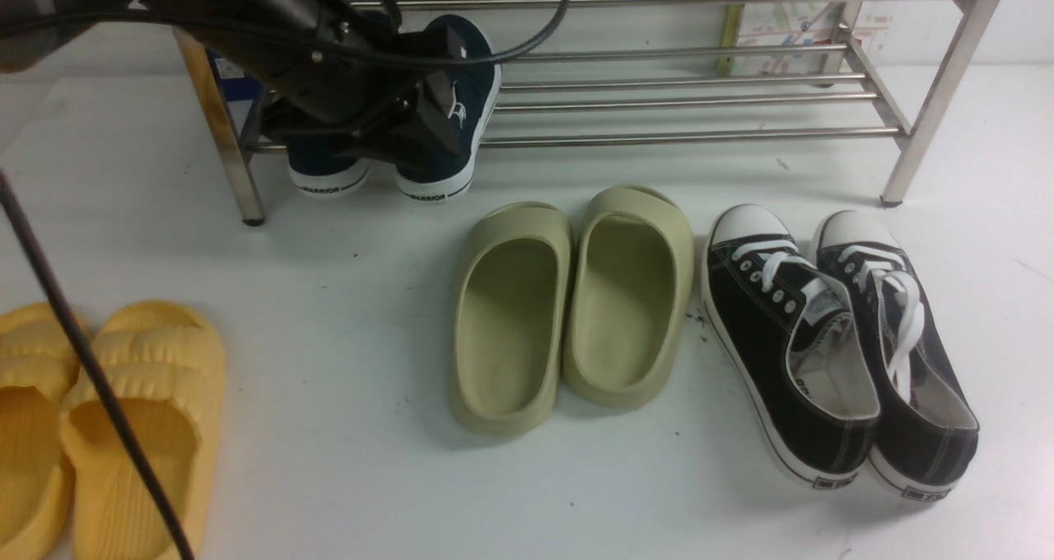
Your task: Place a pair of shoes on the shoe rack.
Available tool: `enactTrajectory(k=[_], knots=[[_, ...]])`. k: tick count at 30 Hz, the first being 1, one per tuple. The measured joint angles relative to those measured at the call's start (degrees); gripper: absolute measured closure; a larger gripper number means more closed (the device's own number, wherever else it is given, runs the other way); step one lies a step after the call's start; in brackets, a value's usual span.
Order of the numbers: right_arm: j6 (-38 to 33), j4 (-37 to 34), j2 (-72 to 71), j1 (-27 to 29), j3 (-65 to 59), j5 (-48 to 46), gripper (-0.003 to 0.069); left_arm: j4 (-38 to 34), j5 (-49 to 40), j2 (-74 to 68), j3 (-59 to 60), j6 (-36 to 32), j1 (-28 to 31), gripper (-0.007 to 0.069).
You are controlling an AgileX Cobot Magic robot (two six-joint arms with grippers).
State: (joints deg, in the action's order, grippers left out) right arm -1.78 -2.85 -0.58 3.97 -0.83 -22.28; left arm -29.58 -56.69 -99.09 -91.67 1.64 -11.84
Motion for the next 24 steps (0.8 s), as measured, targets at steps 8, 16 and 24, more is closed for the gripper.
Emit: enactTrajectory(k=[8, 16, 24], knots=[[0.0, 0.0, 0.0, 0.0, 0.0, 0.0, 0.0419, 3.1, 1.3, 15.6, 16.4, 2.4, 0.0, 0.0487], [0.0, 0.0, 0.0, 0.0, 0.0, 0.0, 0.0419, 3.1, 2.7, 37.4, 33.9, 6.7, 0.0, 0.0611], [0.0, 0.0, 0.0, 0.0, 0.0, 0.0, 0.0419, 4.0, -3.8, 52.9, 41.3, 3.3, 0.0, 0.0638]])
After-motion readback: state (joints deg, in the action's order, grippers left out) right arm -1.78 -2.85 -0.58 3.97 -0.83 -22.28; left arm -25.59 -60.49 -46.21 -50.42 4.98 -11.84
